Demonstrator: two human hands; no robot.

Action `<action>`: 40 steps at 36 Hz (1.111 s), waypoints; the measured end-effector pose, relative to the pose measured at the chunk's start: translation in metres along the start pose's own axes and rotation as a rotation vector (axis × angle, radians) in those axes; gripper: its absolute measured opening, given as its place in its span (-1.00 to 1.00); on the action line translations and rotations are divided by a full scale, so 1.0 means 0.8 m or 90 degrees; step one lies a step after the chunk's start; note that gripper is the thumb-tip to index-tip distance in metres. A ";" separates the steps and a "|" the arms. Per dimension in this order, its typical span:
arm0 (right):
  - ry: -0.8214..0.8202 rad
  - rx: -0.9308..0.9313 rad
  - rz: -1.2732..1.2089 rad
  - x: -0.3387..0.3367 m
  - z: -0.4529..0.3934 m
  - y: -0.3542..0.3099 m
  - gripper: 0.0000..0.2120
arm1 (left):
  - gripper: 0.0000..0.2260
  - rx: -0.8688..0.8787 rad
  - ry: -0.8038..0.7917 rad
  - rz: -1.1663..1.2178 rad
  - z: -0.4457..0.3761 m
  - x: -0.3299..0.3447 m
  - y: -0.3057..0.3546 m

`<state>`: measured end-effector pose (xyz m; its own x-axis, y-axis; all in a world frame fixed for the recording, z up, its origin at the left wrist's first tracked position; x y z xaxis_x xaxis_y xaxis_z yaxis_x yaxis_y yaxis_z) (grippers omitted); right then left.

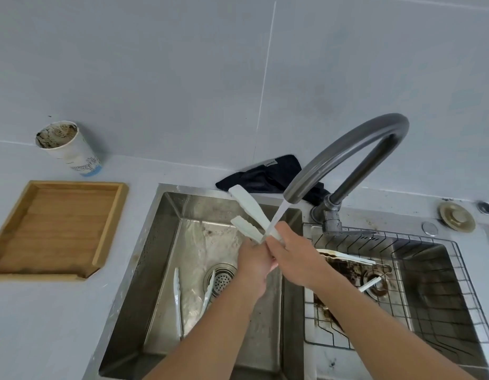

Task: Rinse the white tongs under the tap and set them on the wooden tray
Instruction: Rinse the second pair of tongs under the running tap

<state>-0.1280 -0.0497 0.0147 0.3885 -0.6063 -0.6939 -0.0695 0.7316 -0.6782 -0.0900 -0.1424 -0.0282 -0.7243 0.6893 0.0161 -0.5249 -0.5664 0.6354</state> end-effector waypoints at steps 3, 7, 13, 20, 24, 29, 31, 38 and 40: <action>-0.008 -0.027 0.007 0.004 0.003 -0.005 -0.80 | -0.87 0.003 0.069 -0.036 -0.017 -0.012 0.002; -0.016 -0.044 0.016 0.011 0.010 -0.003 -0.82 | -0.81 0.012 0.121 -0.040 -0.036 -0.025 0.006; -0.026 0.003 0.005 0.011 -0.001 0.001 -0.86 | -0.92 0.041 0.064 -0.056 -0.015 -0.008 -0.004; -0.027 0.059 -0.060 0.007 -0.009 -0.002 -0.83 | -0.87 0.037 0.055 -0.028 -0.003 -0.002 -0.017; -0.042 0.044 -0.047 0.008 -0.001 0.005 -0.85 | -0.88 0.023 0.120 -0.058 -0.028 -0.017 -0.005; -0.025 0.018 -0.002 0.003 0.014 0.007 -0.72 | -0.77 0.015 0.147 -0.133 -0.050 -0.021 -0.003; -0.025 0.004 0.022 -0.002 0.020 0.007 -0.69 | -0.76 -0.013 0.164 -0.132 -0.055 -0.027 -0.005; -0.013 0.009 0.040 -0.012 0.032 0.014 -0.73 | -0.70 0.001 0.144 -0.167 -0.064 -0.027 -0.011; -0.010 0.016 0.038 -0.010 0.031 0.014 -0.76 | -0.71 0.005 0.114 -0.179 -0.053 -0.017 -0.019</action>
<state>-0.1088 -0.0288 0.0185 0.3985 -0.5564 -0.7291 -0.0702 0.7741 -0.6291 -0.0913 -0.1621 -0.0707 -0.6193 0.7275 -0.2955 -0.7119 -0.3615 0.6021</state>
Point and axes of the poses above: each hand's wrist, its own z-axis away from the middle knuckle, its own x-axis out of the palm, y = z × x, the point moved 3 cm from there along -z, towards the middle knuckle, and after that the axes turned 15 degrees about y, right-handed, at the moved point
